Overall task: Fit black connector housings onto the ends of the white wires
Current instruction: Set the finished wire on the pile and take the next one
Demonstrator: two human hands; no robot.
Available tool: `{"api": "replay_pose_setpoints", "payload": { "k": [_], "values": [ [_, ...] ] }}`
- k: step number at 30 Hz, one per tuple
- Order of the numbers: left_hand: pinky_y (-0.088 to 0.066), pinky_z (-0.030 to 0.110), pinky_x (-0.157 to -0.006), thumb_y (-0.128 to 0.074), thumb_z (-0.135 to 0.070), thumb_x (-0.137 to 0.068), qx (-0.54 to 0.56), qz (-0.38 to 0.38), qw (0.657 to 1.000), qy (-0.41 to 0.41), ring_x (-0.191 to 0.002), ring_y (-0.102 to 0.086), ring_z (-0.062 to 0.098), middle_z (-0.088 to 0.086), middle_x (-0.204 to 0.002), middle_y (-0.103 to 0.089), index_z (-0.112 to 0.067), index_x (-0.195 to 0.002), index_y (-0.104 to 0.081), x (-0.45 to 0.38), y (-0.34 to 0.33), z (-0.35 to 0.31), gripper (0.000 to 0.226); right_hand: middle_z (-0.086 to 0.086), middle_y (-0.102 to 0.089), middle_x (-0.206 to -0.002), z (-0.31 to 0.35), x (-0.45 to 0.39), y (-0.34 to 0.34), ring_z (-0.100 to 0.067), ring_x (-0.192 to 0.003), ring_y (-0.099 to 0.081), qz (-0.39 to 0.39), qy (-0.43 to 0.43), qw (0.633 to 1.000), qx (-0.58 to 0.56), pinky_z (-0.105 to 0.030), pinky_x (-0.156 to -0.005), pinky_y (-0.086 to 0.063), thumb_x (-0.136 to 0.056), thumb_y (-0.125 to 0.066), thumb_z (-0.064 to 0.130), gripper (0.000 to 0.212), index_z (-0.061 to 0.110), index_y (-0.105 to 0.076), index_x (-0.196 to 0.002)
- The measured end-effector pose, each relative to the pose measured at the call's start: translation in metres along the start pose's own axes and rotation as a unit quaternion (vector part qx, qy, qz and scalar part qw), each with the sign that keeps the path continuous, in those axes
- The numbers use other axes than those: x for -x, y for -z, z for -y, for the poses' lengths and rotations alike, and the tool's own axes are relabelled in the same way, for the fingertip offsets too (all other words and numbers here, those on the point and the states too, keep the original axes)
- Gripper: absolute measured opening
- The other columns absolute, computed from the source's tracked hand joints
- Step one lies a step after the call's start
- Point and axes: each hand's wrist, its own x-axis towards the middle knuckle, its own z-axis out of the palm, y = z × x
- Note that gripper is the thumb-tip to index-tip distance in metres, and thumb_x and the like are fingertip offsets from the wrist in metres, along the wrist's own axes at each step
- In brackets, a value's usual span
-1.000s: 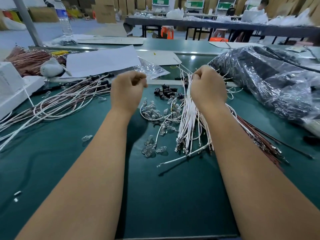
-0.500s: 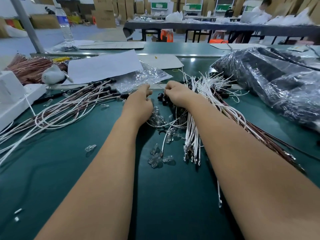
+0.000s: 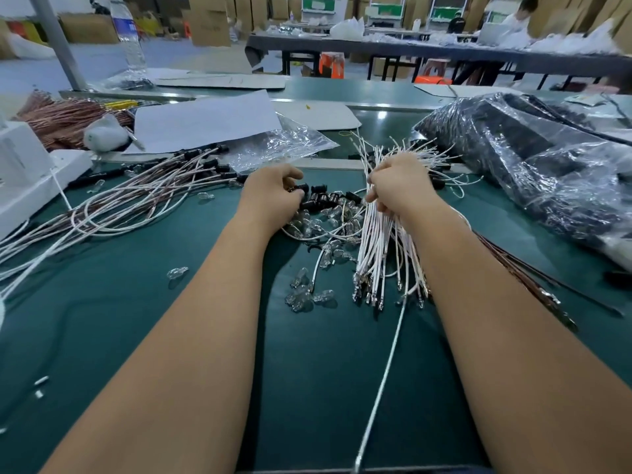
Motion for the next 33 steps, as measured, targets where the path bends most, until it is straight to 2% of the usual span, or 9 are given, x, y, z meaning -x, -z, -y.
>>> {"api": "replay_pose_setpoints", "payload": {
  "k": [2, 4, 9, 12, 15, 19, 25, 29, 33],
  "values": [
    [-0.047, 0.023, -0.082, -0.067, -0.014, -0.087, 0.008, -0.019, 1.0, 0.003, -0.087, -0.06, 0.013, 0.003, -0.103, -0.069, -0.015, -0.112, -0.069, 0.0, 0.002, 0.001, 0.025, -0.016, -0.056, -0.073, 0.005, 0.007, -0.004, -0.017, -0.05, -0.048, 0.032, -0.022, 0.984, -0.176, -0.023, -0.045, -0.043, -0.095, -0.036, -0.008, 0.02, 0.0, -0.054, -0.09],
    [-0.041, 0.018, -0.077, -0.067, -0.018, -0.087, 0.006, -0.048, 0.999, 0.007, -0.083, -0.061, 0.011, -0.002, -0.1, -0.071, -0.017, -0.106, -0.073, 0.001, 0.004, 0.001, 0.02, -0.011, -0.058, -0.073, 0.009, 0.006, -0.011, -0.013, -0.053, -0.052, 0.006, 0.011, 0.969, -0.246, -0.02, -0.047, -0.046, -0.096, -0.041, -0.006, 0.021, 0.004, -0.056, -0.085],
    [-0.038, 0.023, -0.071, -0.057, -0.013, -0.085, -0.072, -0.042, 0.996, 0.035, -0.086, -0.06, 0.025, 0.006, -0.09, -0.07, -0.013, -0.093, -0.074, 0.004, 0.008, -0.003, 0.019, -0.001, -0.064, -0.082, -0.001, 0.001, -0.031, -0.013, -0.069, -0.055, -0.105, 0.096, 0.983, -0.119, -0.027, -0.062, -0.047, -0.095, -0.051, 0.005, 0.017, 0.013, -0.066, -0.094],
    [-0.034, 0.028, -0.065, -0.053, -0.01, -0.076, -0.112, -0.011, 0.992, 0.053, -0.069, -0.04, 0.021, 0.007, -0.072, -0.051, -0.023, -0.073, -0.057, 0.006, 0.007, -0.01, 0.013, 0.002, -0.063, -0.081, -0.01, 0.002, -0.033, -0.006, -0.06, -0.052, -0.114, 0.103, 0.978, -0.14, -0.019, -0.052, -0.044, -0.095, -0.051, 0.006, 0.021, 0.015, -0.068, -0.105],
    [-0.04, 0.029, -0.06, -0.051, -0.012, -0.079, -0.096, -0.045, 0.993, 0.043, -0.063, -0.047, 0.028, 0.019, -0.068, -0.06, -0.007, -0.071, -0.068, 0.008, 0.0, -0.016, 0.019, 0.006, -0.062, -0.074, -0.011, 0.003, -0.033, 0.0, -0.049, -0.045, -0.11, 0.109, 0.973, -0.172, -0.017, -0.048, -0.039, -0.095, -0.053, 0.007, 0.024, 0.017, -0.069, -0.108],
    [-0.052, 0.029, -0.068, -0.054, -0.018, -0.092, 0.133, -0.107, 0.982, 0.075, -0.066, -0.06, 0.016, -0.001, -0.069, -0.065, -0.013, -0.085, -0.07, 0.008, -0.008, -0.029, 0.018, 0.008, -0.06, -0.067, -0.008, 0.009, -0.037, -0.005, -0.057, -0.048, -0.092, 0.13, 0.966, -0.205, -0.019, -0.054, -0.042, -0.091, -0.061, 0.016, 0.014, 0.021, -0.073, -0.098],
    [-0.057, 0.022, -0.065, -0.057, -0.008, -0.096, 0.504, -0.081, 0.844, 0.163, -0.065, -0.065, 0.013, 0.005, -0.076, -0.066, -0.006, -0.083, -0.063, 0.006, -0.009, -0.032, 0.015, 0.021, -0.055, -0.055, -0.008, 0.012, -0.037, 0.002, -0.049, -0.044, -0.109, 0.13, 0.966, -0.196, -0.016, -0.052, -0.04, -0.087, -0.065, 0.018, 0.013, 0.025, -0.072, -0.078],
    [-0.058, 0.024, -0.067, -0.049, -0.004, -0.098, 0.592, -0.061, 0.786, 0.167, -0.071, -0.066, 0.016, 0.01, -0.087, -0.062, -0.007, -0.096, -0.059, 0.007, -0.007, -0.032, 0.011, -0.001, -0.06, -0.08, -0.007, 0.013, -0.038, -0.01, -0.06, -0.047, -0.113, 0.118, 0.972, -0.17, -0.025, -0.059, -0.039, -0.082, -0.062, 0.017, 0.015, 0.024, -0.069, -0.07],
    [-0.059, 0.025, -0.071, -0.045, -0.006, -0.101, 0.601, -0.03, 0.782, 0.165, -0.077, -0.065, 0.018, 0.008, -0.089, -0.061, -0.014, -0.101, -0.065, 0.008, -0.005, -0.032, 0.021, -0.01, -0.064, -0.089, -0.005, 0.016, -0.038, -0.014, -0.064, -0.048, -0.119, 0.124, 0.976, -0.132, -0.026, -0.061, -0.038, -0.082, -0.061, 0.018, 0.014, 0.023, -0.067, -0.07]
  ]
}}
